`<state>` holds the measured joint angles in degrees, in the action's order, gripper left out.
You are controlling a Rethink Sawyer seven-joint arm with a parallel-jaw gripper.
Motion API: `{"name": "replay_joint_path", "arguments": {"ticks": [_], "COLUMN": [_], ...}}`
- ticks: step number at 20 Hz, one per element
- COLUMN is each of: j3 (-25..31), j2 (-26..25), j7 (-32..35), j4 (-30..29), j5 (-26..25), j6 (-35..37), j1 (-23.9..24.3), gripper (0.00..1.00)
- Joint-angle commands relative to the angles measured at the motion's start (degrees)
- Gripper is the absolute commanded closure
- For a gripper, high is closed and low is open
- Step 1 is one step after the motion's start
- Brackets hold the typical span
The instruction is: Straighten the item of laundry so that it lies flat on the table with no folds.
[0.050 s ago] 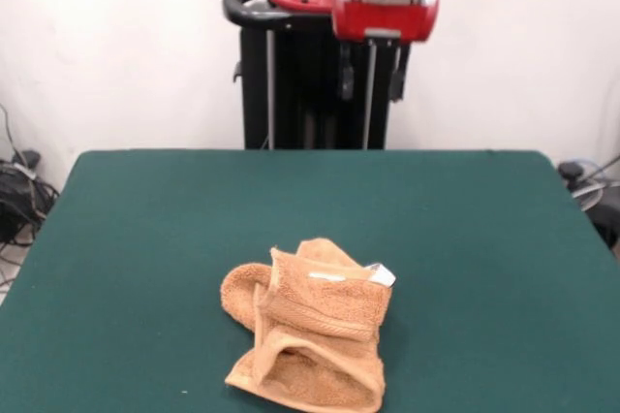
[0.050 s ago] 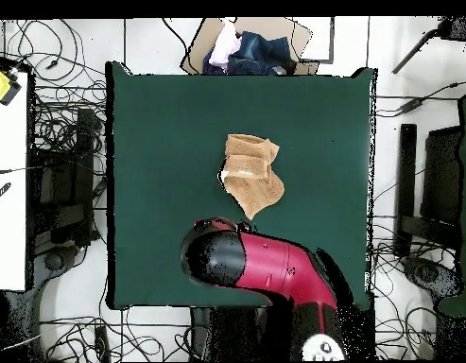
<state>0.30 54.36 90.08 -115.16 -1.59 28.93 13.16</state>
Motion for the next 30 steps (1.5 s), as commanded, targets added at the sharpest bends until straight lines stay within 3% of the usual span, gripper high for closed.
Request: {"name": "replay_joint_path", "arguments": {"ticks": [1, 8, 11, 30], "j3": [4.2, 7.0, 7.2, 5.7], "j2": [-11.6, -15.6, -15.9, -7.7], "j7": [7.6, 10.9, 11.1, 19.2], "j4": [1.7, -1.7, -2.8, -15.0], "j5": [-2.9, 2.0, 1.3, 5.6], "j6": [-10.9, -14.6, -16.9, -22.4], "j1": [-2.0, -0.5, -0.5, -6.9], "gripper": [0.00, 0.00, 0.00, 0.00]}}
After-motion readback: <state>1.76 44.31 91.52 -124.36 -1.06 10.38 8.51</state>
